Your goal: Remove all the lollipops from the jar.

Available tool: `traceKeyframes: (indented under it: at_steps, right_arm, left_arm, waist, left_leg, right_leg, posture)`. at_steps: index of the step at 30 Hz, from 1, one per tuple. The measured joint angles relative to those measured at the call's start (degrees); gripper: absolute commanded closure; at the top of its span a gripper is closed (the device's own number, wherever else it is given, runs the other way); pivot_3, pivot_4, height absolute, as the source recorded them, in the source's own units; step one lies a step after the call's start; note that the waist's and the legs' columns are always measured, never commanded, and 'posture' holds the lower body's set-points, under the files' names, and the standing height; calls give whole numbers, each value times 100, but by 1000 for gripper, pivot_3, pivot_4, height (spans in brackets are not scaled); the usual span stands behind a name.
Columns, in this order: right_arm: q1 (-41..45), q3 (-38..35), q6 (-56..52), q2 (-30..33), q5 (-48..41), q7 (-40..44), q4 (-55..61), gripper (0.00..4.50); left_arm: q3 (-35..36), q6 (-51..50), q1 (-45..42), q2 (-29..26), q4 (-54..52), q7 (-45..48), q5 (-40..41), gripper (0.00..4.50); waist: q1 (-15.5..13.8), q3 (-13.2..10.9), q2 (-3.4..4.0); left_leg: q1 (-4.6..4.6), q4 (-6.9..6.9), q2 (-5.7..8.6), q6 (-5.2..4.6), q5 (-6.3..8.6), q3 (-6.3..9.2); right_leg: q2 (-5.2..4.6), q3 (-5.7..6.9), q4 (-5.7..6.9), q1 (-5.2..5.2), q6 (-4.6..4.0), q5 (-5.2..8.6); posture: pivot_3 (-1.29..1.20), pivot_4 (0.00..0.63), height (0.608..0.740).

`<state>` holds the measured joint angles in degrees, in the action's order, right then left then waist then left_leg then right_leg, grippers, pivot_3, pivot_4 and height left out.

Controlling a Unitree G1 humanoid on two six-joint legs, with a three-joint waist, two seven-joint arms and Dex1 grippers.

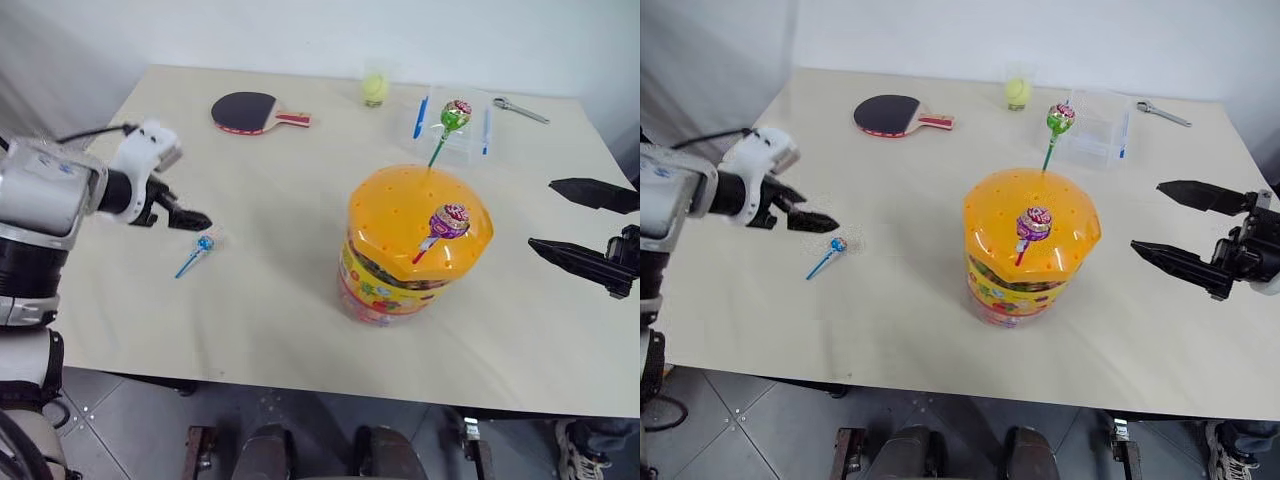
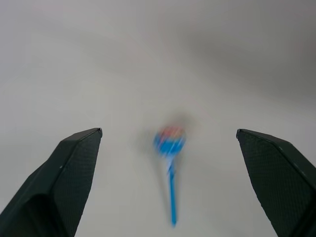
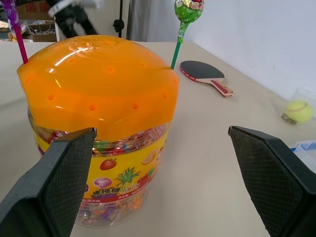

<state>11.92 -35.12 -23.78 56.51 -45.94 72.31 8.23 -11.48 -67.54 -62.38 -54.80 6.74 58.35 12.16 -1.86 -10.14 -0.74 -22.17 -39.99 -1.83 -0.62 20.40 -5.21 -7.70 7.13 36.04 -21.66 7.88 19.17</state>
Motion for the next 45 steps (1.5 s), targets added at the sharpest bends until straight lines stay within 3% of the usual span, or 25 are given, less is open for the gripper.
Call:
traceKeyframes:
  at_steps: [5, 8, 13, 21, 28, 33, 43, 45]
  right_arm:
    - [-46, -304, -43, 29, -129, 65, 55, 0]
    - [-179, -445, -85, 27, -205, 46, 145, 0]
    - [-375, -573, -91, -53, -219, -122, 342, 0]
    - [-756, -850, -103, -217, -270, -411, 746, 0]
    - [-1238, -1162, -118, -455, -389, -715, 1198, 0]
    - [-1410, -1278, -116, -540, -481, -880, 1376, 0]
    - [-1493, -1287, -10, -549, -492, -1004, 1410, 0]
    - [-1463, -1285, 23, -549, -489, -1017, 1393, 0]
  left_arm:
    - [729, 1851, 17, 1028, 91, 125, 472, 22]
    - [1145, 3305, -83, 1931, 762, 416, 773, 22]
    - [1174, 4718, -720, 2971, 2237, 1236, 971, 22]
    - [1190, 6168, -2091, 4065, 4625, 1795, 806, 22]
    - [1028, 6329, -2721, 4616, 5875, 1727, 210, 22]
    - [1059, 6447, -2913, 4805, 6166, 1656, 12, 1136]
    - [1141, 6333, -3100, 4898, 6351, 1573, -193, 4231]
    - [1246, 6247, -3177, 4904, 6368, 1563, -186, 4477]
  waist:
    - [7, 1, 1]
    - [6, 1, 2]
    - [4, 1, 1]
    - [15, 0, 0]
    - [20, 0, 0]
    - [11, 0, 0]
    - [6, 0, 1]
    - [6, 0, 1]
  left_leg:
    - [-2, -5, 0, 0, 0, 1]
    - [-2, -7, 0, -1, 0, 1]
    - [-3, -6, 2, -3, 2, -2]
    - [-5, -3, 4, -9, 5, -4]
    - [-6, -3, 5, -11, 6, -4]
    - [-6, -4, 5, -12, 6, -3]
    - [-6, -3, 5, -12, 7, -3]
    - [-7, -3, 5, -12, 7, -3]
  right_leg:
    - [-2, 4, 2, 1, 0, 0]
    - [-2, 10, 4, 1, 0, 0]
    - [-2, 17, 4, 1, 1, -1]
    - [-5, 21, 0, 1, 2, -1]
    - [-5, 22, -3, 1, 2, -1]
    - [-5, 22, -3, 1, 2, -1]
    - [-5, 22, -4, 1, 2, -1]
    - [-5, 22, -4, 1, 2, -1]
  posture:
    - [0, 150, 740]
    - [0, 150, 740]
    - [0, 150, 740]
    - [0, 150, 740]
    - [0, 150, 740]
    - [0, 150, 740]
    - [0, 150, 740]
    - [0, 150, 740]
